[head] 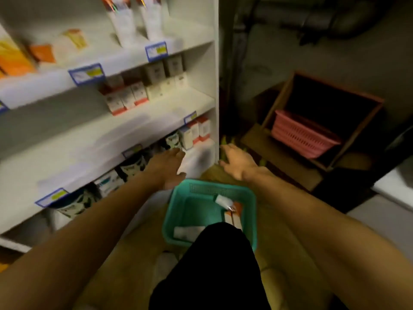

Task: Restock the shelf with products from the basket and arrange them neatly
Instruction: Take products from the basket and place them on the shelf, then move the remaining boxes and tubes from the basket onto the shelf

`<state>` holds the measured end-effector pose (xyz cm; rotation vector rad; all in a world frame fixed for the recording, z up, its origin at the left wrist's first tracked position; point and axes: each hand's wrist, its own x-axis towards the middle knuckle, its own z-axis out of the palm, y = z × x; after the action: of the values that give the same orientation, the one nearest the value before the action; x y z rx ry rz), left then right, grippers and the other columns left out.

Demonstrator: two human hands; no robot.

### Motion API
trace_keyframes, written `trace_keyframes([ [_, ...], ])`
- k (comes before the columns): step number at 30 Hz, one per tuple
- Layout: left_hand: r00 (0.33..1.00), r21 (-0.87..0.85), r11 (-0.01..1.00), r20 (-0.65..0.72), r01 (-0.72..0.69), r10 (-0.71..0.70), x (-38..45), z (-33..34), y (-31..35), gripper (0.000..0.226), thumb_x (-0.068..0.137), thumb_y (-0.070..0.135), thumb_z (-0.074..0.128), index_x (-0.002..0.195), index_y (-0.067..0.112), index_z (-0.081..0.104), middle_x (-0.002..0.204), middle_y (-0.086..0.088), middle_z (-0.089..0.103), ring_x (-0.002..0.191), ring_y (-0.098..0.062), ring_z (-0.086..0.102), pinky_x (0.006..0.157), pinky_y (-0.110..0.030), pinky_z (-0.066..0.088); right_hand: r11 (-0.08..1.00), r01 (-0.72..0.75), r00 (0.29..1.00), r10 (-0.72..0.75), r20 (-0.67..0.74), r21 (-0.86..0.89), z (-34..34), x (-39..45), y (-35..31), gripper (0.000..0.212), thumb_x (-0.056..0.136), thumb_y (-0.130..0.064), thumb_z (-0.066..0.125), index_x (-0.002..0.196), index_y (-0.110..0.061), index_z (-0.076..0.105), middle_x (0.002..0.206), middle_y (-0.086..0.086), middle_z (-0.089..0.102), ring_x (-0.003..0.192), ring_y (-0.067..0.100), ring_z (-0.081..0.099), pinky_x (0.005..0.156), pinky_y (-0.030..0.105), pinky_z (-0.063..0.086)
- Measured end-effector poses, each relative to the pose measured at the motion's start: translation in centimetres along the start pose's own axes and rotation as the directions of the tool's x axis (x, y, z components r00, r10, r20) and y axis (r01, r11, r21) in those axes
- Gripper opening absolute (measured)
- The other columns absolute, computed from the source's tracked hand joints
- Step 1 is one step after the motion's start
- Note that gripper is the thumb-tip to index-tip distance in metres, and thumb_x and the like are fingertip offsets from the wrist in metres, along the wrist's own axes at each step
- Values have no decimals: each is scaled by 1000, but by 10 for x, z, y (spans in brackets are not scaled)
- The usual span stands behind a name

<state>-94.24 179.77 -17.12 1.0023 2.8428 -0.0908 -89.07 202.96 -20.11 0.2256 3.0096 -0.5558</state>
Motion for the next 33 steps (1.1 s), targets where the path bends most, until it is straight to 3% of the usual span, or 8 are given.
trace_keyframes([
  [5, 972, -35, 999, 233, -20, 28, 16, 101, -1, 69, 92, 47, 58, 148, 14, 35, 150, -10, 40, 130, -30, 48, 104, -40, 43, 997, -82, 985, 83, 153, -17, 86, 10, 35, 57, 93, -32, 58, 144, -15, 39, 139, 12, 48, 119, 34, 55, 96, 41, 49],
  [8, 916, -75, 997, 400, 19, 13, 30, 148, -7, 80, 94, 46, 59, 154, 9, 23, 157, -15, 29, 136, -36, 42, 106, -45, 40, 990, -135, 941, 140, 306, -38, 139, 22, 45, 71, 93, -38, 60, 150, -8, 29, 149, 18, 38, 132, 37, 44, 106, 44, 42],
  [12, 885, -141, 990, 463, 26, 43, 41, 209, -15, 78, 93, 51, 55, 153, 10, 26, 151, -17, 37, 129, -38, 49, 104, -49, 45, 988, -122, 884, 153, 442, -97, 196, 36, 61, 82, 91, -48, 61, 151, -6, 25, 154, 19, 32, 140, 37, 34, 112, 48, 35],
  [16, 842, -147, 988, 538, 39, 47, 51, 261, -10, 65, 95, 44, 54, 147, 10, 35, 145, -16, 45, 128, -35, 50, 102, -44, 44, 980, -119, 861, 182, 475, -159, 236, 46, 76, 69, 91, -49, 58, 141, -6, 39, 142, 19, 44, 130, 37, 44, 105, 44, 41],
  [21, 810, -192, 979, 584, 72, 55, 62, 315, -7, 60, 95, 41, 57, 143, 10, 38, 142, -13, 46, 128, -31, 50, 103, -42, 44, 962, -182, 828, 261, 496, -203, 271, 64, 92, 79, 95, -42, 58, 153, -5, 19, 158, 20, 24, 143, 39, 29, 112, 47, 33],
  [25, 795, -176, 984, 602, 40, 75, 61, 345, -6, 58, 94, 38, 60, 141, 12, 40, 140, -13, 48, 126, -31, 51, 102, -42, 43, 949, -230, 849, 304, 432, -215, 290, 80, 102, 85, 90, -38, 65, 152, -5, 16, 160, 18, 21, 138, 38, 37, 104, 45, 41],
  [30, 807, -155, 988, 582, -7, 97, 60, 371, -11, 62, 89, 33, 67, 141, 11, 41, 145, -15, 39, 120, -32, 53, 94, -42, 49, 938, -252, 872, 327, 365, -238, 309, 89, 107, 80, 83, -31, 75, 144, -6, 30, 144, 18, 37, 123, 36, 48, 90, 43, 48],
  [33, 803, -196, 980, 576, -43, 150, 66, 370, -14, 61, 87, 34, 71, 137, 12, 45, 136, -13, 48, 115, -29, 57, 91, -40, 50, 934, -161, 898, 272, 346, -317, 313, 93, 111, 66, 80, -33, 77, 134, -10, 48, 136, 15, 43, 122, 33, 46, 95, 47, 48],
])
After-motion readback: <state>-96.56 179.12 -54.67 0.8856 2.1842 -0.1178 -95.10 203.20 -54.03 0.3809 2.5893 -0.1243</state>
